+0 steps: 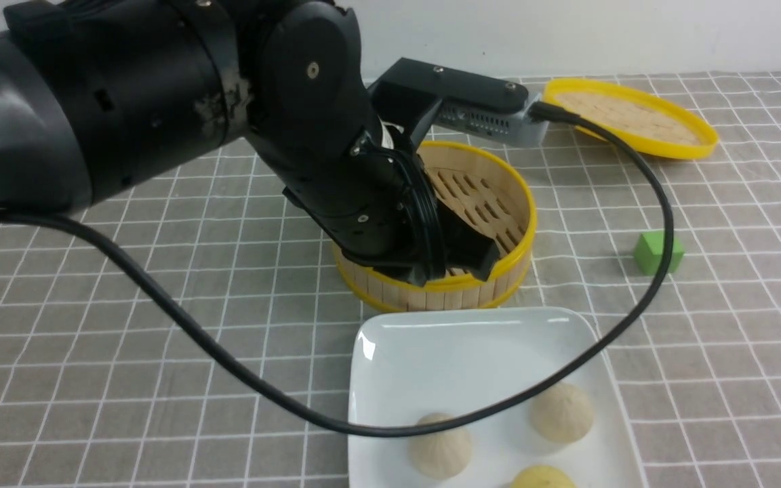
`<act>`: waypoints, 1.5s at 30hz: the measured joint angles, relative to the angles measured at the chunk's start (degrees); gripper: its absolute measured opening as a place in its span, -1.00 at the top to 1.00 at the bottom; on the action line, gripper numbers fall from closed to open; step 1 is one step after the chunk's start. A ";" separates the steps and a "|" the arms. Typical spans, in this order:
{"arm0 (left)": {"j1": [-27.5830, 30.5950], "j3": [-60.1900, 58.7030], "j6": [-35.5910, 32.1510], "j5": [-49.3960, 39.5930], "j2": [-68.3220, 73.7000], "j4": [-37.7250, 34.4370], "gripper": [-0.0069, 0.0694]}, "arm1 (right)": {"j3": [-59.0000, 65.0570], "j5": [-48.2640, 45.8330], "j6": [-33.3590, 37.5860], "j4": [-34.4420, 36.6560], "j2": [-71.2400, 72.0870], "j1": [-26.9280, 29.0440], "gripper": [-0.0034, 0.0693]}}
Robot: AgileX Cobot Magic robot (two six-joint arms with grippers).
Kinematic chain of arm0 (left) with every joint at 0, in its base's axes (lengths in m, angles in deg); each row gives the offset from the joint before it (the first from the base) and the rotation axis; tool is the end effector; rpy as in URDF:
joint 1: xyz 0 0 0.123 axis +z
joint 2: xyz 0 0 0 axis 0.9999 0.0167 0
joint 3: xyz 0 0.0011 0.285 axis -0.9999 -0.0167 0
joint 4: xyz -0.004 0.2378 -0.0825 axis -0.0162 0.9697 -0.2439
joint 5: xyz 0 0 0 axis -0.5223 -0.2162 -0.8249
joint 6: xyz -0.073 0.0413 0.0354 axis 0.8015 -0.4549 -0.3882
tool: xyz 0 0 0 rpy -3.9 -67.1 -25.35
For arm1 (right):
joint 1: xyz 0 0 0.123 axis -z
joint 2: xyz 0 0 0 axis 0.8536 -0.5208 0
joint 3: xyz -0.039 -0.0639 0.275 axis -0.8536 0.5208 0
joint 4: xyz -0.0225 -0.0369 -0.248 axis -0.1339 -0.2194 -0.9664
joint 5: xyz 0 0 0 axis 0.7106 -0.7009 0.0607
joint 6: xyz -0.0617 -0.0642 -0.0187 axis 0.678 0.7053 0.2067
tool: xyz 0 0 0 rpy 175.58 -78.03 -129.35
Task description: Put the steamed buns into the plate on the grey tablecloth.
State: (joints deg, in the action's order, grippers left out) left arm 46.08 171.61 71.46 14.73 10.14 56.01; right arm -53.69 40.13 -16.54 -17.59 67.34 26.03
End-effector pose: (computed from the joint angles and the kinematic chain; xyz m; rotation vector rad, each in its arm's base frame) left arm 0.2527 -0.2394 0.3286 0.8119 2.5091 -0.3549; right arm 0.0371 0.0207 0.2391 -0.3401 1.6895 0.5099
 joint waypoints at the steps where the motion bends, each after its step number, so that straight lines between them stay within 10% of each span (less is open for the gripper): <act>1: 0.00 0.00 0.00 0.00 0.00 0.00 0.77 | 0.30 0.18 0.00 0.00 0.11 0.83 0.84; 16: 0.00 0.00 1.85 -0.20 -6.39 5.64 0.77 | 11.81 0.45 0.06 -0.08 0.35 28.00 0.84; 29: 0.00 -7.56 9.37 -13.52 -30.17 20.44 0.78 | 11.81 0.45 0.01 -0.12 0.35 30.85 0.83; 45: 0.00 -47.26 40.36 28.48 -52.51 22.05 0.76 | 11.82 0.45 0.01 -0.14 0.35 30.85 0.77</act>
State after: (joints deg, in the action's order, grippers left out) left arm 46.08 124.35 111.83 43.22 -42.36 78.07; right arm -41.88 40.58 -16.53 -17.73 67.68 56.88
